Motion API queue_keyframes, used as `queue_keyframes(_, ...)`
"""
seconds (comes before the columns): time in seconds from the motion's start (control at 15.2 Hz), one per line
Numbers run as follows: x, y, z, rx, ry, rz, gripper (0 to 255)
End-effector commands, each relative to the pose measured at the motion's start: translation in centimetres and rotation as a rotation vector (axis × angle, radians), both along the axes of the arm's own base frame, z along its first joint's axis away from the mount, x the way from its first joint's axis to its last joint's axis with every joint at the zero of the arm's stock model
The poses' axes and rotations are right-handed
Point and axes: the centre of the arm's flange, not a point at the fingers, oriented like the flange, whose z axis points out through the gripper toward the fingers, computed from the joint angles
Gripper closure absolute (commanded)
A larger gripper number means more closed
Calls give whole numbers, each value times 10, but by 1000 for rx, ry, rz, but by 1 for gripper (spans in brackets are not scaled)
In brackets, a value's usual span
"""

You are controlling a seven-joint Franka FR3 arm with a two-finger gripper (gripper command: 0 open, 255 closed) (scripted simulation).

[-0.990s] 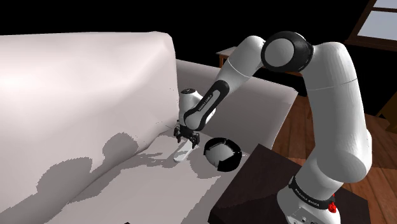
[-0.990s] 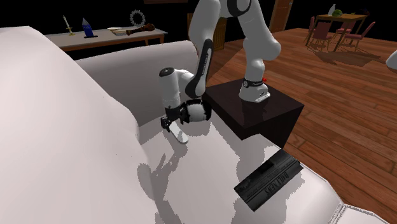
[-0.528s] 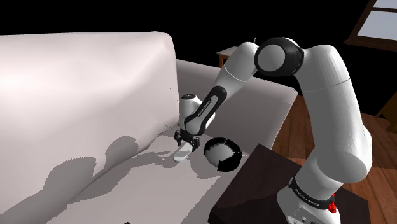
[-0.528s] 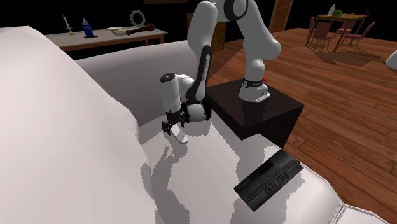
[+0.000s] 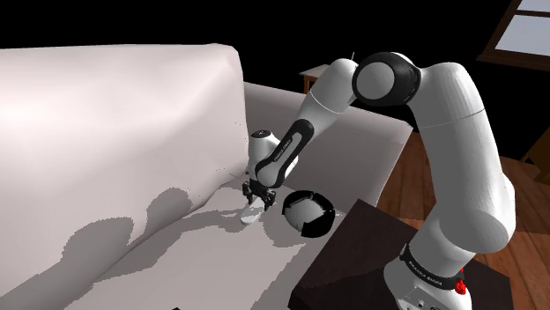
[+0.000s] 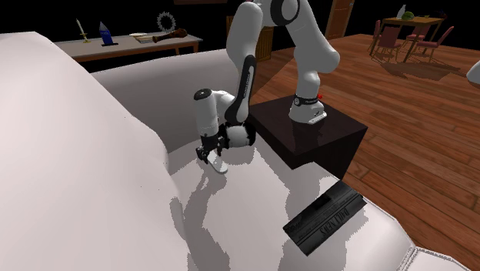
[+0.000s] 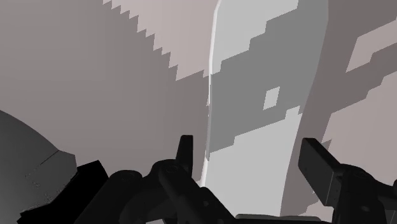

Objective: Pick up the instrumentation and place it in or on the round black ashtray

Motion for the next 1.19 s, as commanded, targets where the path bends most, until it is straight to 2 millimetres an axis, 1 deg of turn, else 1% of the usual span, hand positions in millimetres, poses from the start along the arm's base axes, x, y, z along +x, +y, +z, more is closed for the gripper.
queue_keyframes(0.0, 0, 0, 0, 0, 0, 0, 255)
queue_keyframes(0.46, 0, 0, 0, 0, 0, 0, 255)
queue_keyframes(1.12, 0, 0, 53, 0, 0, 0, 255)
